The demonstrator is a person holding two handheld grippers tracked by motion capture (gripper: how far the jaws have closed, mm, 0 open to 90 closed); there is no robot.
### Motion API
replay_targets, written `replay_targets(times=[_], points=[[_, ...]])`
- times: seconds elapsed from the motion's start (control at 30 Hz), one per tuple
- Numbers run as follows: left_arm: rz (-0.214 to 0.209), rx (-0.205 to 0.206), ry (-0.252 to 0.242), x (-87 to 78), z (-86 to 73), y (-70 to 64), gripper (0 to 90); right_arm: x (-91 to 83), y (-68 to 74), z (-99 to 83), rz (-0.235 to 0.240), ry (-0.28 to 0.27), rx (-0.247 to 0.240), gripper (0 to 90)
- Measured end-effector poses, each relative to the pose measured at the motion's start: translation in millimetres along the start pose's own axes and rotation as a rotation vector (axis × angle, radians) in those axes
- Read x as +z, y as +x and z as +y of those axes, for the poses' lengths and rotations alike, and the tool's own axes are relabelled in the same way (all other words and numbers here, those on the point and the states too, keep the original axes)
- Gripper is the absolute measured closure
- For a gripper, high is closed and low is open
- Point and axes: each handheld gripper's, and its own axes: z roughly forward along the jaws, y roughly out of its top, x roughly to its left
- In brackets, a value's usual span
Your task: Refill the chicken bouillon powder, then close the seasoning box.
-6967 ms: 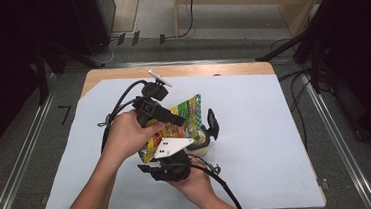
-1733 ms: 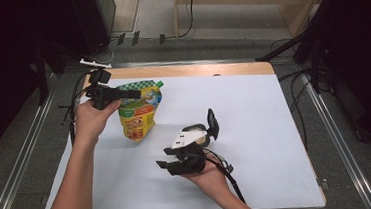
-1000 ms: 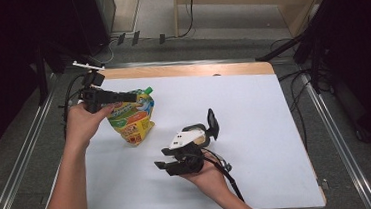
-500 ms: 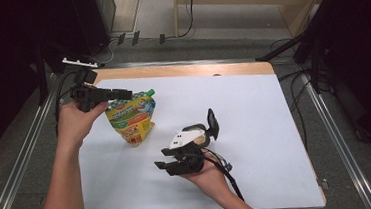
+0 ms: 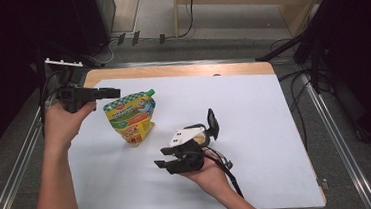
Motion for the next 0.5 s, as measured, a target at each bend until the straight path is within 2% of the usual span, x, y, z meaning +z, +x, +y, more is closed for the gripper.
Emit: replay_targets(times=[0.13,0.37,0.43,0.5], points=[[0.009,-0.013,-0.015,-4.2,-1.8,5.8,55.1,-2.3,-0.7,2.0,0.008,0.002,-0.001,57.0],[0.063,-0.031,-0.027,-4.8,-7.6,19.2,51.6,-10.7,-5.4,8.0,0.013,-0.003,0.000,60.1],[0.066,-0.036,-0.020,-3.0,-9.8,23.0,49.6,-15.2,-7.2,11.3,0.014,-0.004,0.004,60.8],[0.093,-0.041,-0.019,0.0,-12.2,26.2,49.2,-18.7,-8.7,13.5,0.013,-0.008,0.002,61.5]])
